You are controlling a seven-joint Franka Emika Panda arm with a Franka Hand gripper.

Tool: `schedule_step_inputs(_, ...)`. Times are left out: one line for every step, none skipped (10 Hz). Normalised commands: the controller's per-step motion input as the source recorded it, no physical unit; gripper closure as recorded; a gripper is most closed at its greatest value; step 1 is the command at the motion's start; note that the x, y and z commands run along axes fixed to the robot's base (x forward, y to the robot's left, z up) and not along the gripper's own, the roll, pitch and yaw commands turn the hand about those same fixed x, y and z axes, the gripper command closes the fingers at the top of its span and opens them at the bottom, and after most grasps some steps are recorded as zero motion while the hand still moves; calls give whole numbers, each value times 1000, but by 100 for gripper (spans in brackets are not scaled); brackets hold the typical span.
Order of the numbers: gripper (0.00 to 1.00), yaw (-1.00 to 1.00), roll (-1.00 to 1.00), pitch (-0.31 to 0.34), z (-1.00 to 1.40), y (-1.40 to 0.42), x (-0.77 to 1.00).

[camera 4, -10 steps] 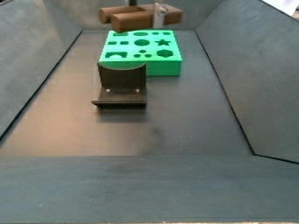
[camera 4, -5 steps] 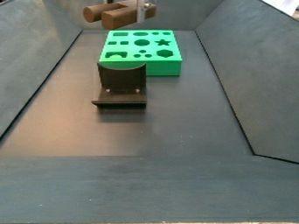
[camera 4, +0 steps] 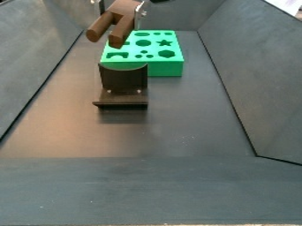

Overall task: Pick up the square-circle object. Move up. Place the square-circle object on the fixture. Regrasp the square-circle object. Move to above the board. Insert the square-circle object.
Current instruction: Place the square-circle object on the fixture.

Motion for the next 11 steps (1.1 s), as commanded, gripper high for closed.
schedule_step_inputs(100,400,-1000,238,-12,48,41)
schedule_step_inputs(100,371,-1000,258,-14,48,53)
schedule_step_inputs(100,272,-1000,319,-21,45,82)
schedule_step_inputs(100,226,-1000,347,-23,46,88)
schedule_step_inputs(100,114,-1000,390,-26,48,93)
schedule_step_inputs(100,48,-919,377,-24,49,87)
schedule_step_inputs(100,-73,-709,315,-16,49,84)
schedule_step_inputs(100,-165,-493,243,-19,47,83)
schedule_step_inputs(100,-188,-323,193,-20,45,84)
schedule_step_inputs(100,-191,-246,157,-9,33,82)
schedule_step_inputs(100,-153,-1000,268,-1000,134,128)
